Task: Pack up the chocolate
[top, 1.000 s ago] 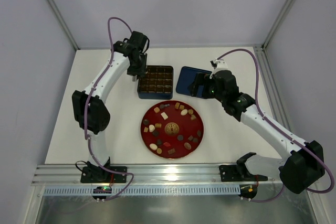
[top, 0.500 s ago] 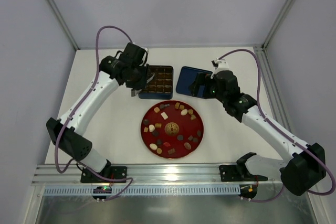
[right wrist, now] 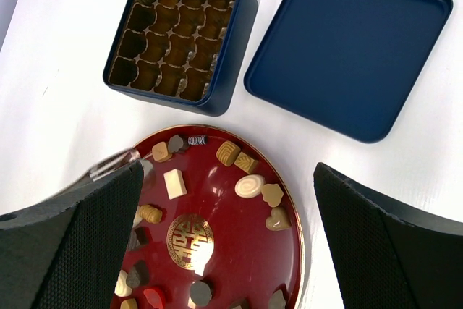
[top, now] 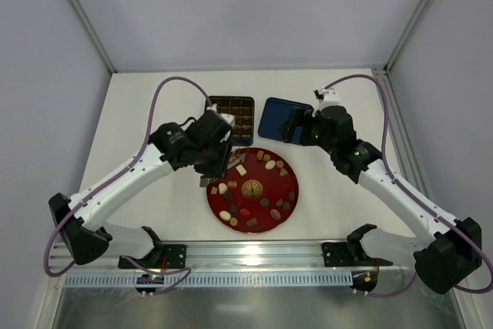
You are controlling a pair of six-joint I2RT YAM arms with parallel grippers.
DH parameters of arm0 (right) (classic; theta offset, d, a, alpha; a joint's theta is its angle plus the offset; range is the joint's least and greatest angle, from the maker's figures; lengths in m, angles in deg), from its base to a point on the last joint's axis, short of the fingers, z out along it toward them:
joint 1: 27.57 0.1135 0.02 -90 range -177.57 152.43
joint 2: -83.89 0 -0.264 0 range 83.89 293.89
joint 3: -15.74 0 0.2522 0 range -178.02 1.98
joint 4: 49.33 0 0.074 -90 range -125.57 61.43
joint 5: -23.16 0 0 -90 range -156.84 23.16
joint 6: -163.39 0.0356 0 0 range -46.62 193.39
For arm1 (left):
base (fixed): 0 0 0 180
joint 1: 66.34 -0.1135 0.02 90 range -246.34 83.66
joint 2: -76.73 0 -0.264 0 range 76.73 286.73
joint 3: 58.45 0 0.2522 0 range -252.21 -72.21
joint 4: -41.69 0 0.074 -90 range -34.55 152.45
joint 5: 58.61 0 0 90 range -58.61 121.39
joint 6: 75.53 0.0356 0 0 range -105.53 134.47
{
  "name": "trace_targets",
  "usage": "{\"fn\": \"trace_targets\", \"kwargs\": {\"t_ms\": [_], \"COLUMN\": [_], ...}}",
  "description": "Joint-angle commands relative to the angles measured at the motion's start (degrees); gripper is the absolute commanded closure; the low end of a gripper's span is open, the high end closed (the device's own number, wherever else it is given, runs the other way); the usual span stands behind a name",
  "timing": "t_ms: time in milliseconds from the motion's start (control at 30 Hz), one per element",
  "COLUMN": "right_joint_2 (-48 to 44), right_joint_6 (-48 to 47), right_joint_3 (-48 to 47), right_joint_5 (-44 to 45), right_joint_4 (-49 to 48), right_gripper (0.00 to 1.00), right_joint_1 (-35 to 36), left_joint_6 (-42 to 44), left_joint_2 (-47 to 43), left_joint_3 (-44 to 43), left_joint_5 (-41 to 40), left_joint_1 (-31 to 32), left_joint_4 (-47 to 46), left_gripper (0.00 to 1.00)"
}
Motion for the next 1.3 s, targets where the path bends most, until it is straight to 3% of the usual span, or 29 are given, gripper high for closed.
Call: {"fn": "trace_targets", "kwargs": {"t_ms": [0,233,567,1267], "right_joint_2": [-1.72,-1.81,-1.89,-3.04], "right_joint_6": [0.12,-0.05,-0.06,-0.58], "right_joint_3": [-0.02,0.33,1.12,2.35], "right_joint_5": [0.80,0.71,0.89,1.41], "right_joint_4": [-0.56,-0.47,-0.91,-1.00], "right_gripper": [0.00,0.00,0.00,0.00], "right_joint_1": [0.01,0.01,0.01,0.01], "left_joint_6": [-5.46,-12.32,-13.99,-14.44], "left_joint_2": [-2.06,-0.84,1.89,5.49], "left_joint_3": [3.09,6.96,7.05,9.60], "left_joint_5": [-2.38,-7.39,-11.17,-9.42], "left_joint_1": [3.07,7.55,8.87,8.87], "left_joint_4": [-1.54,-4.89,-4.54,-8.23], "left_gripper": [0.63,0.58,0.57,0.55]}}
